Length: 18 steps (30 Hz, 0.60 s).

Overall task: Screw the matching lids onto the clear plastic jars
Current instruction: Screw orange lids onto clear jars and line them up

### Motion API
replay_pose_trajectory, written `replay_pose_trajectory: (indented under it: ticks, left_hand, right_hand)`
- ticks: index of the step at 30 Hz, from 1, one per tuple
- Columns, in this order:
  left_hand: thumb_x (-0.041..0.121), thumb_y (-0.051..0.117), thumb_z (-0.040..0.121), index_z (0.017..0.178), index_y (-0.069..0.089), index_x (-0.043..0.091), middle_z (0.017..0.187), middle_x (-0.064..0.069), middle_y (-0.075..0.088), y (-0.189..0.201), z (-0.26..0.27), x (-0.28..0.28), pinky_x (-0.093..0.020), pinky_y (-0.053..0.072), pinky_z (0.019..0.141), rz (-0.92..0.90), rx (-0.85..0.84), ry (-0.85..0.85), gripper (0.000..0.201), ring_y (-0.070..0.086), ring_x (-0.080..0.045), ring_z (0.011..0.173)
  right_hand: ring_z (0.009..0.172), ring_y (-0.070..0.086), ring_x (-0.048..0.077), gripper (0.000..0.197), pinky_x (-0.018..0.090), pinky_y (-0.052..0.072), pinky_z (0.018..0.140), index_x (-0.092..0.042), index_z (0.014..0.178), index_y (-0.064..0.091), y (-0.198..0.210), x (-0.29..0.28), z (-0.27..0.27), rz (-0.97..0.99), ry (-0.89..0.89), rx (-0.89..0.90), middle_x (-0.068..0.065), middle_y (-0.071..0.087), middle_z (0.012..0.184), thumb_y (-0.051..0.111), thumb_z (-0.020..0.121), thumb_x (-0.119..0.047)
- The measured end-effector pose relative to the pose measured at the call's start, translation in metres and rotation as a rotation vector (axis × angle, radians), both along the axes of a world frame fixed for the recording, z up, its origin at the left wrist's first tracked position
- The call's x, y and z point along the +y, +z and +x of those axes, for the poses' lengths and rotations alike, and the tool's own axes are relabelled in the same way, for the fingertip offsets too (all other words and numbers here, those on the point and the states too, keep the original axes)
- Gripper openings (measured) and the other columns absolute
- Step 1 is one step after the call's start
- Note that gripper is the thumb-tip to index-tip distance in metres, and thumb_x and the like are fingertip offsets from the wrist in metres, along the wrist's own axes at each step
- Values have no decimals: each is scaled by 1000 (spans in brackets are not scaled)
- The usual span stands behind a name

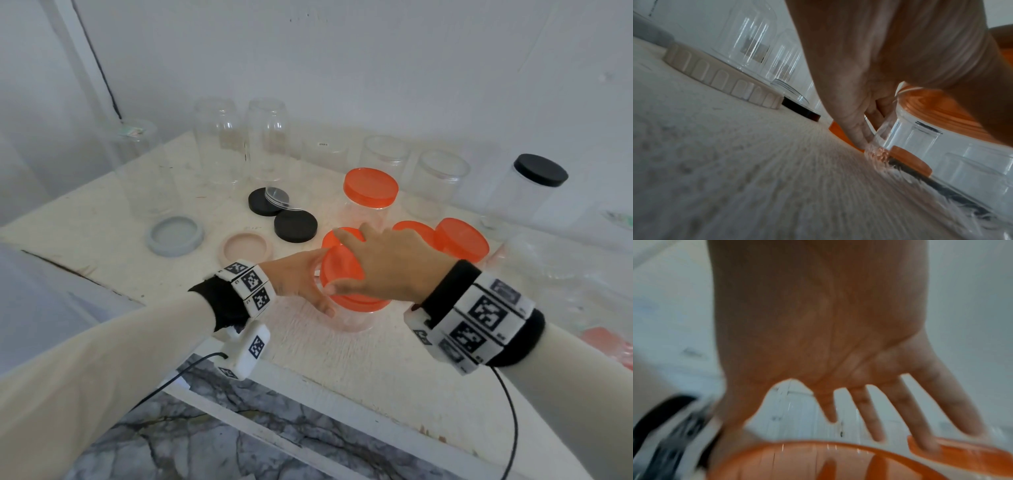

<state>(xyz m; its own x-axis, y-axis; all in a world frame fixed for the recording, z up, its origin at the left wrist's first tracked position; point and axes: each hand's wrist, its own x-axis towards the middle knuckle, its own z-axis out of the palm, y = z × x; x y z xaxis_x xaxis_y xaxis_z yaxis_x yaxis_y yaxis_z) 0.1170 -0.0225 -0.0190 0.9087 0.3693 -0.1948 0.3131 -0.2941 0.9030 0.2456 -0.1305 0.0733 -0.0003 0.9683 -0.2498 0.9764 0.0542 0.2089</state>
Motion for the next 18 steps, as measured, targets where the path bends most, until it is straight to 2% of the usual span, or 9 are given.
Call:
replay_pose_trajectory:
  ticks: [1,3,5,7,9,11,14,16,18]
  left_hand:
    - [7,84,63,131,35,29,124,20,49,0,0,0,-8,38,92,-7,-2,3,86,45,7,116]
    - [1,82,63,131,35,28,120,22,48,-1,1,0,-6,39,91,-18,-10,-12,87,44,11,112]
    - [-1,80,64,131,37,25,117,23,48,-1,1,1,-1,38,86,-9,4,-26,84,45,12,107]
    - [2,82,64,133,36,25,119,21,49,-1,0,1,-4,37,91,-3,12,-20,85,47,8,110]
    - [10,85,62,136,35,25,128,13,50,-1,-1,1,-17,35,101,3,15,-3,91,45,-3,120]
    - [12,86,61,137,35,23,132,10,49,-1,-1,0,-20,35,102,5,12,-8,92,44,-5,124]
    - [6,84,63,134,35,26,128,14,49,-1,0,1,-14,38,97,-4,0,-17,88,45,1,119]
    - [7,84,63,136,35,24,128,14,48,-1,0,1,-17,37,102,0,8,-24,90,45,-1,118]
    - [5,83,64,139,35,21,124,17,48,-1,0,1,-12,38,98,10,15,-25,91,46,0,115]
  right_hand:
    - [123,39,29,87,38,42,83,-36,146,10,4,1,6,-76,19,109,4,25,147,47,77,-72]
    - [133,25,23,87,42,41,97,-50,141,13,13,1,12,-236,79,313,-9,11,151,69,75,-47]
    - [128,28,24,83,41,43,94,-53,137,20,14,1,11,-281,113,316,-11,16,146,71,75,-32]
    - [115,36,26,73,37,43,86,-50,139,22,9,1,5,-173,72,211,-4,27,138,63,79,-45]
    - [102,44,25,70,33,39,75,-37,142,25,5,1,-2,-50,17,58,4,37,132,48,82,-65]
    - [104,46,27,78,35,39,76,-29,144,24,3,2,-3,2,-2,-21,8,38,136,36,82,-73]
    - [130,29,28,81,46,40,99,-42,144,14,8,4,7,-137,47,179,-1,19,149,59,78,-58]
    - [133,25,25,86,46,40,100,-52,139,17,12,3,9,-272,90,277,-9,11,150,72,75,-37]
    - [126,29,26,86,43,42,97,-54,138,18,9,1,7,-255,103,251,-8,16,147,71,74,-30]
